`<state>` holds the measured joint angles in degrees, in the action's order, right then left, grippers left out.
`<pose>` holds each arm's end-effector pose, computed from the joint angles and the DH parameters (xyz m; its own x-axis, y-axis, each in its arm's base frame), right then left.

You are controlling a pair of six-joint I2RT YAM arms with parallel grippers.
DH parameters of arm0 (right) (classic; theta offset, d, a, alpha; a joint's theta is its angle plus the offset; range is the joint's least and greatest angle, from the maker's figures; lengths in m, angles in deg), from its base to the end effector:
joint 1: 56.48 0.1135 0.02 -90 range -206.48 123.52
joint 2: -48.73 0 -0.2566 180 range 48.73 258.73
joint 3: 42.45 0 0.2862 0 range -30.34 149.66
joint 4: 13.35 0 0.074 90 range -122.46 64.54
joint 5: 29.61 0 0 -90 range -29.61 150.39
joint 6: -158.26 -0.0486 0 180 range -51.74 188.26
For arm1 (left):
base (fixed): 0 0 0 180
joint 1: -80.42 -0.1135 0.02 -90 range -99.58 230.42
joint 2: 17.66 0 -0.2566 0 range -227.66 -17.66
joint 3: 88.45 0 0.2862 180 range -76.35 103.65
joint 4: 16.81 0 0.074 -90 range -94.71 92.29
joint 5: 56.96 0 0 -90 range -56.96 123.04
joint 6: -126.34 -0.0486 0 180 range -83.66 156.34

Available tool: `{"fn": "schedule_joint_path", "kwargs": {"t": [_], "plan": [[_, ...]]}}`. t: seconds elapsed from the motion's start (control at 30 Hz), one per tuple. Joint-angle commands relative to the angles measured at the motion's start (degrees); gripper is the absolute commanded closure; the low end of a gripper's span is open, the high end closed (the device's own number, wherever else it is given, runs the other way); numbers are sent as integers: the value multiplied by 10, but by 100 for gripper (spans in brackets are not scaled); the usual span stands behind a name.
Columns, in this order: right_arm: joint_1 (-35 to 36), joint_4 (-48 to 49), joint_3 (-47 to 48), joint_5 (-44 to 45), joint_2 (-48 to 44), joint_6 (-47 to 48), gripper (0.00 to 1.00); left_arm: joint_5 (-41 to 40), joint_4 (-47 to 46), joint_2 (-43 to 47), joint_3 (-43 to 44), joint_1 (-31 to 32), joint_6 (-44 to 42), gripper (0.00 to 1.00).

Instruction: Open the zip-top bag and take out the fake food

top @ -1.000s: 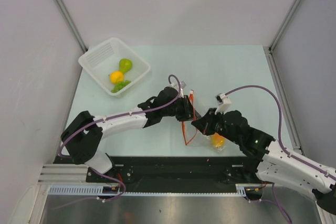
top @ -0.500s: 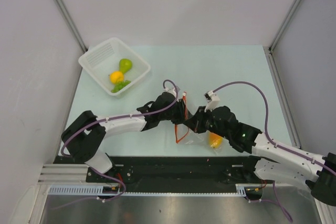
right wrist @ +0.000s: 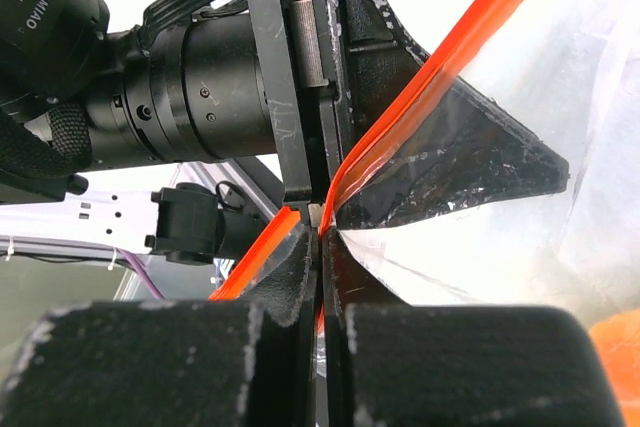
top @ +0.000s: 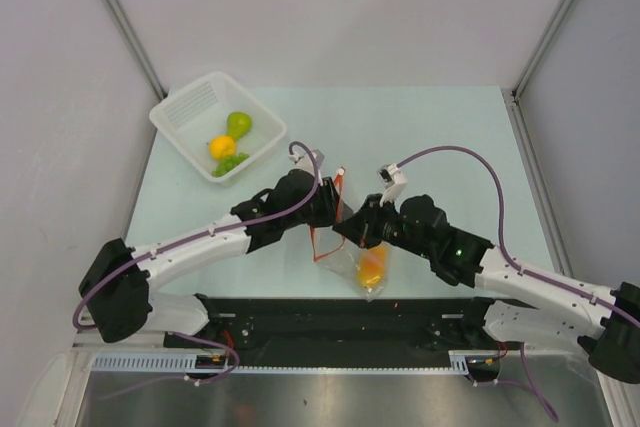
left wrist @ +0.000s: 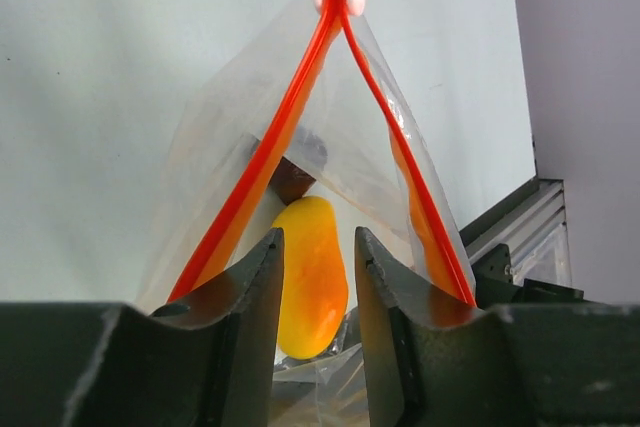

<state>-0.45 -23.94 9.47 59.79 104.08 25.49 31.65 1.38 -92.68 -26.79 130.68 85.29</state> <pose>0.1553 0.2315 0.2778 -0.6664 0.2262 -0.7105 -0.5210 0.5404 0.6607 0.2161 -0.2581 0.2311 -0.7894 -0.2297 -0.5692 0.2439 0.7336 -0.6343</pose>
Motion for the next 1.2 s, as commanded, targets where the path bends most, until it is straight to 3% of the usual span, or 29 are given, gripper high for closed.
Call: {"fn": "schedule_joint_path", "kwargs": {"t": [0.0,0.47,0.63,0.77,0.93,1.17], "plan": [[0,0,-7,33,-31,-13,100,28,20,-35,28,23,-29,62],[0,-135,-55,100,-190,-43,100,95,-58,-188,84,67,-10,64],[0,-185,-66,124,-230,-50,100,126,-85,-218,95,86,-7,52],[0,-196,-73,133,-254,-53,100,145,-87,-232,99,103,-11,50],[0,-176,-71,132,-244,-49,100,170,-116,-223,77,109,-18,47],[0,-67,-36,81,-135,-16,100,126,-65,-155,66,82,-49,46]]}}
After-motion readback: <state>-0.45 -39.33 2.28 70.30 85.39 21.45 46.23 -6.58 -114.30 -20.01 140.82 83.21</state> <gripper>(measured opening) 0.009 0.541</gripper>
